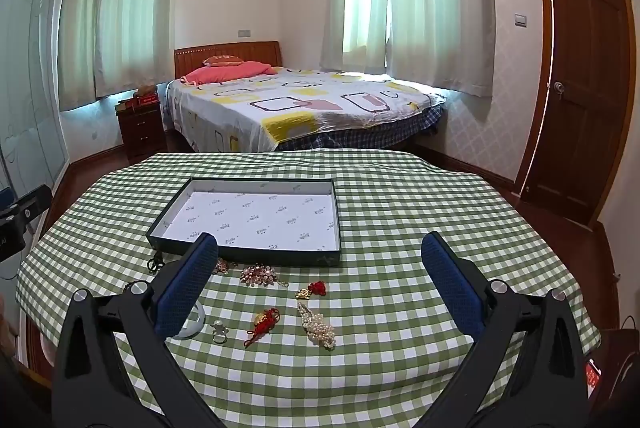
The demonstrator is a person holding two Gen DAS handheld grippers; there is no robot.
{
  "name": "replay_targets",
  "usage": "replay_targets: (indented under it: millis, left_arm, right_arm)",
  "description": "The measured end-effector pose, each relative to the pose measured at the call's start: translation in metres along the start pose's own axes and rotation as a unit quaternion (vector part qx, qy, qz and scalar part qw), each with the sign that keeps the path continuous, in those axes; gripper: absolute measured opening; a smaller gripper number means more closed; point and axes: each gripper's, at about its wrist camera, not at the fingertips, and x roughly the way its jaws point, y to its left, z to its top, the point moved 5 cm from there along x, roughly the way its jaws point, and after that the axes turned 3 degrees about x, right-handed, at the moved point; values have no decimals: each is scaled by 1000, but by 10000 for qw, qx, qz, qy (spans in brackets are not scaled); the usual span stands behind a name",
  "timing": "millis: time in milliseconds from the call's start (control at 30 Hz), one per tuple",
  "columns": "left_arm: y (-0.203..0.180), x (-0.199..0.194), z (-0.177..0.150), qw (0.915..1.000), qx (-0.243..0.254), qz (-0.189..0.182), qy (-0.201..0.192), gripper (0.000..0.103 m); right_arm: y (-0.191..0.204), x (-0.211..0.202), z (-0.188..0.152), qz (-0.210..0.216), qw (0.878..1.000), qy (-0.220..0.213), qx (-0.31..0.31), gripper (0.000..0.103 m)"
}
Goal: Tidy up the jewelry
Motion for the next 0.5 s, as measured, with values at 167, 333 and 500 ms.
replay_targets:
  millis: [167,333,500]
  left_arm:
    - [-1,1,-1,10000,-2,0,5,96]
    - [-1,0,-2,10000,-7,-10,9,96]
    - [-1,0,-2,10000,-10,-6,16,96]
  right_arm:
    - [-1,-2,2,11,10000,-16,-2,99]
    - [-2,-2,2,3,10000,-21,3,99]
    - [-2,-2,2,11,10000,-27,-5,99]
